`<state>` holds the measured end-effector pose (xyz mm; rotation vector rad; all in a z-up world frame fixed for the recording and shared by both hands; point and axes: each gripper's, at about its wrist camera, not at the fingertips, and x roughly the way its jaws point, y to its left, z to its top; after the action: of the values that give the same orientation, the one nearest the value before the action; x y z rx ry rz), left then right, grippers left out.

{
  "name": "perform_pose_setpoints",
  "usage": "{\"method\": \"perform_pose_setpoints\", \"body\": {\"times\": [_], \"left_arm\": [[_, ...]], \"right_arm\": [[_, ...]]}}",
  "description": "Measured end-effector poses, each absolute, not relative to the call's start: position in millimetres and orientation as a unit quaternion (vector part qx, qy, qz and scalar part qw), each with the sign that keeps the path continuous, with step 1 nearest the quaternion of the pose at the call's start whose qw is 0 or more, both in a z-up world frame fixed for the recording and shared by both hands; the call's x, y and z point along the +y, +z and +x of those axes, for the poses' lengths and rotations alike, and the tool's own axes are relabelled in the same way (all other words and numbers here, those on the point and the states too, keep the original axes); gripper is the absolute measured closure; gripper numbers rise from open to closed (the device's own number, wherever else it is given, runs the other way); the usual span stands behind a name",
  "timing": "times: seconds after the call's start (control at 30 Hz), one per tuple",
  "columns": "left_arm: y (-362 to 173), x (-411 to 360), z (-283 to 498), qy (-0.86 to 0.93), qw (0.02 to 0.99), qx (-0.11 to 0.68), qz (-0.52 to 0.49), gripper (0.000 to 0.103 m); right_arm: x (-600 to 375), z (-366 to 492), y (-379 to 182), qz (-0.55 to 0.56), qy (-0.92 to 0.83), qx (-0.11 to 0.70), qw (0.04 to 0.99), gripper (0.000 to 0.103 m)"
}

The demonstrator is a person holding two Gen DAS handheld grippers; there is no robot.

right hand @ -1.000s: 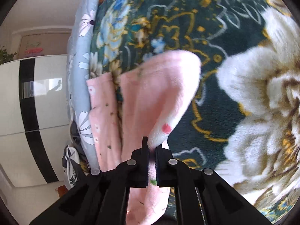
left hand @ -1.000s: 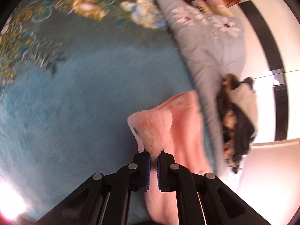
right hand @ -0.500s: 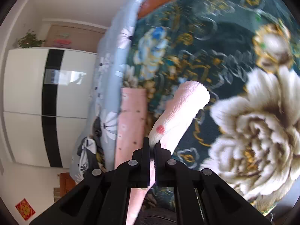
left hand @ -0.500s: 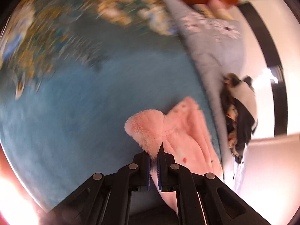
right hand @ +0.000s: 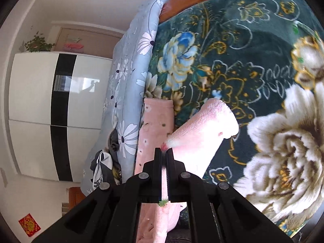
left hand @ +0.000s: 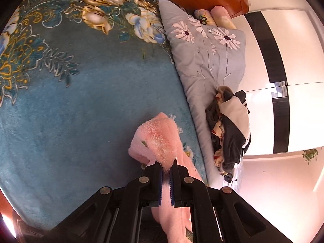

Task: Fold clothes

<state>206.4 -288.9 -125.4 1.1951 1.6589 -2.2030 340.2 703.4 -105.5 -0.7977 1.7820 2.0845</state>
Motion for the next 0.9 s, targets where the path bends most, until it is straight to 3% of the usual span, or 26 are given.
{"method": "perform_pose_setpoints", "body": {"times": [0.23, 0.57, 0.9], "left_arm": [[-111.5, -294.3, 200.2, -0.714, 0.053, 0.582, 0.386, 0.098], [-103.9, -290.5, 109.3, -0.672, 0.034, 0.632, 0.384, 0.097], [-155.0, -290.9, 4.0, -0.667, 0.094, 0.607, 0.421, 0.097]], "right_arm": [[706.9, 301.2, -109.4, -0.274, 0.715, 0.628, 0.142, 0.100], [713.4, 169.5, -101.4, -0.301, 0.735, 0.595, 0.124, 0.100], [705.9, 27.3, -174.8, -0.389, 0.713, 0.564, 0.149, 0.100]]}}
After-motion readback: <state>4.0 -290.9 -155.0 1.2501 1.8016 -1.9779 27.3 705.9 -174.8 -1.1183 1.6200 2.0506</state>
